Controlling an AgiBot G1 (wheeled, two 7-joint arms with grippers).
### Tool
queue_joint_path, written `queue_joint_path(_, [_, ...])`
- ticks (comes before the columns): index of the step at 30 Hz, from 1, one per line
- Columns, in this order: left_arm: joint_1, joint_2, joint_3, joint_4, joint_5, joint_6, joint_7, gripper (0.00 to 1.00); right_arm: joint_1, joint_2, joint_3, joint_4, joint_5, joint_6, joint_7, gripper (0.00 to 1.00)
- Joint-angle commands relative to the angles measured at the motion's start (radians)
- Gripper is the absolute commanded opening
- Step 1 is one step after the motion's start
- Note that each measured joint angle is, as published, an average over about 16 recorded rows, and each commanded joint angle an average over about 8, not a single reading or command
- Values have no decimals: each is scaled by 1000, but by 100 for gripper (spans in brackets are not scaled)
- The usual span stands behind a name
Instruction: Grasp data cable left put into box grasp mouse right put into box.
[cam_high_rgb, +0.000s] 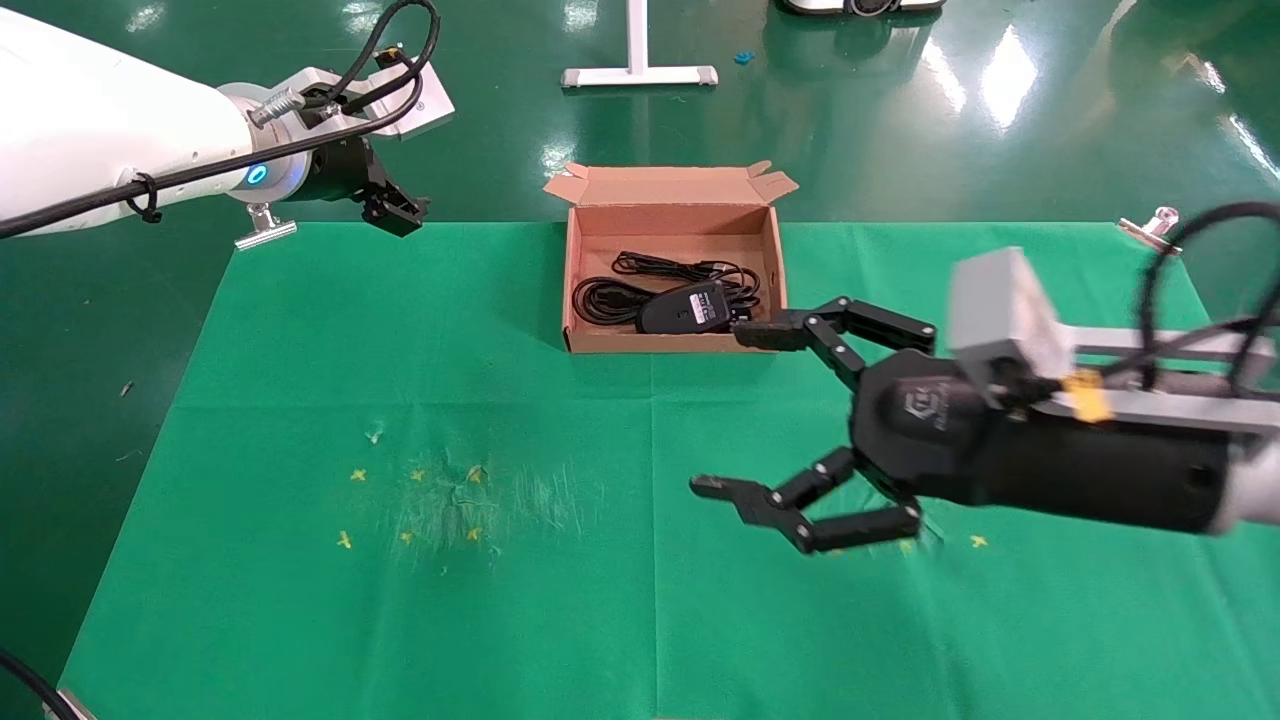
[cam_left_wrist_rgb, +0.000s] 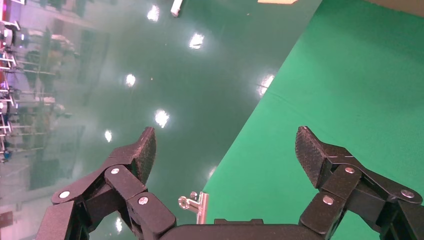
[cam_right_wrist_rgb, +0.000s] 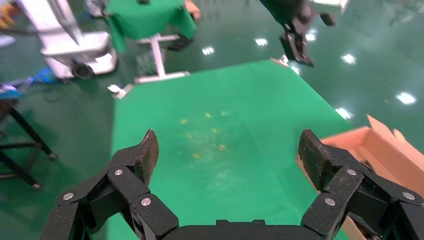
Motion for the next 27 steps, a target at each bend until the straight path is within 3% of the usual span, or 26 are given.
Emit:
queue_joint_path(1, [-2,1,2,1,3,-2,-2,100,-13,17,10,4,40,-22,-2,100])
queue_joint_path(12, [139,-83,-178,-65,-251,116,144,100,-72,101,57,25,234,-130,-15,100])
queue_joint_path(27, [350,-209,-448,-165,-631,293,363,100,-75,106,58,25,246,-136,-16,100])
